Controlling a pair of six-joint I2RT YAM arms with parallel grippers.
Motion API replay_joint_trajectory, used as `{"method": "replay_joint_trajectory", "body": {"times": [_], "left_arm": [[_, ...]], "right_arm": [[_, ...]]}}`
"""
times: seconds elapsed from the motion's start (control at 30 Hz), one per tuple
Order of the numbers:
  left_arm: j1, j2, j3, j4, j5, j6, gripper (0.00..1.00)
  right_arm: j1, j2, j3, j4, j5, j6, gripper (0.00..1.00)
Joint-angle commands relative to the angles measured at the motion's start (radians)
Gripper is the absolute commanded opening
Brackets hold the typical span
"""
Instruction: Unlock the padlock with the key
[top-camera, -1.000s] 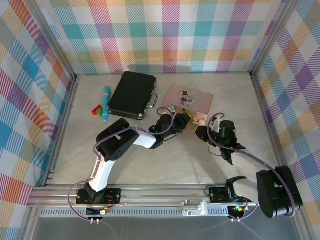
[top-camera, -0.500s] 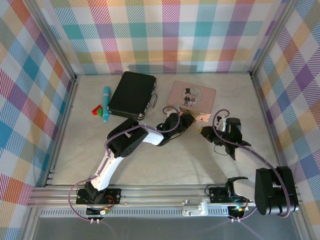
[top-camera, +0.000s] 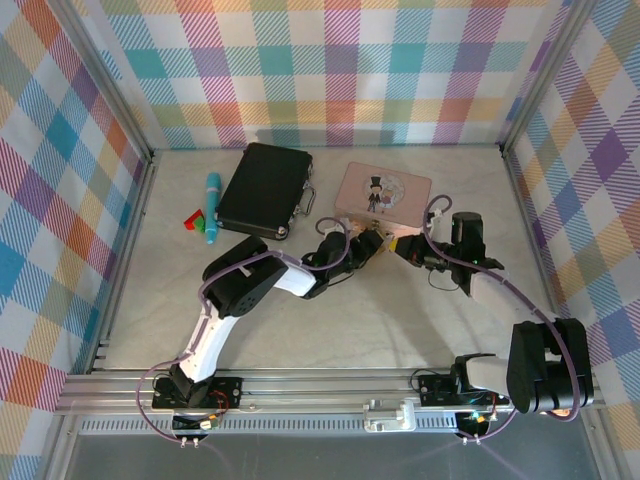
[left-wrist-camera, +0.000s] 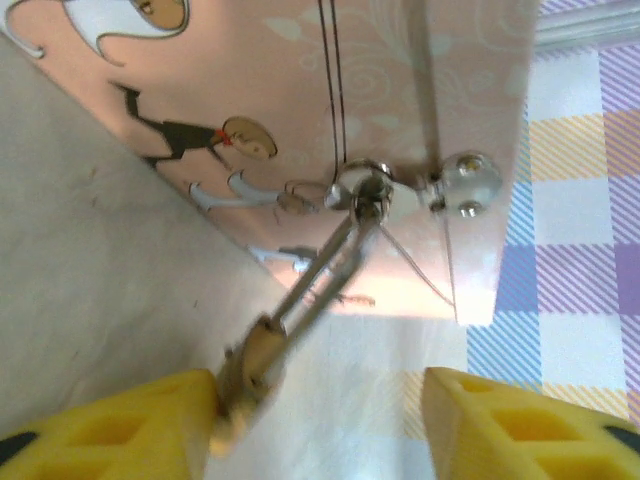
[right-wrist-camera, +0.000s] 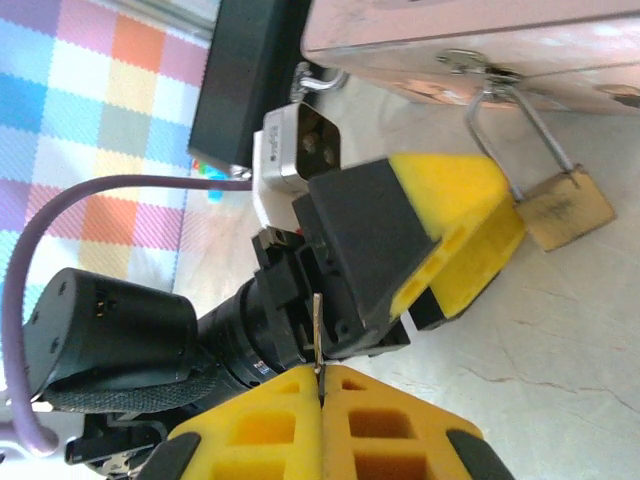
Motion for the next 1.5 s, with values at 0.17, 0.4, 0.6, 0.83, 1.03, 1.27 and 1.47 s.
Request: {"method": "replay_joint_trajectory", "body": {"times": [0.17, 0.4, 0.6, 0.83, 1.03, 1.27, 1.47], "left_arm": [[0.035, -0.187, -0.190, 0.045, 0.124, 0.024, 0.62], [0.113, -0.317, -0.230, 0.089, 0.304, 0.057, 0.61], [0.159, -0.393, -0.144, -0.026, 0.458, 0.148, 0.56], [0.163, -0.397, -0.083, -0.038, 0.621, 0.191, 0.51], [0.157, -0.408, -0.092, -0.013, 0.680, 0.208, 0.43], [0.147, -0.404, -0.105, 0.062, 0.720, 0.172, 0.40], [0.132, -0.390, -0.091, 0.066, 0.746, 0.171, 0.30]], "right_arm": [[-0.005, 0.028, 0.081, -0.080, -0.151, -0.100, 0.00], [0.004, 0.044, 0.101, -0.111, -0.264, -0.165, 0.00], [0.036, 0.030, 0.127, -0.185, -0.336, -0.269, 0.00], [0.052, 0.046, 0.174, -0.213, -0.390, -0.306, 0.00], [0.063, 0.073, 0.193, -0.205, -0.398, -0.306, 0.00], [0.067, 0.101, 0.204, -0.200, -0.381, -0.296, 0.00], [0.068, 0.108, 0.206, -0.195, -0.362, -0.291, 0.00]]}}
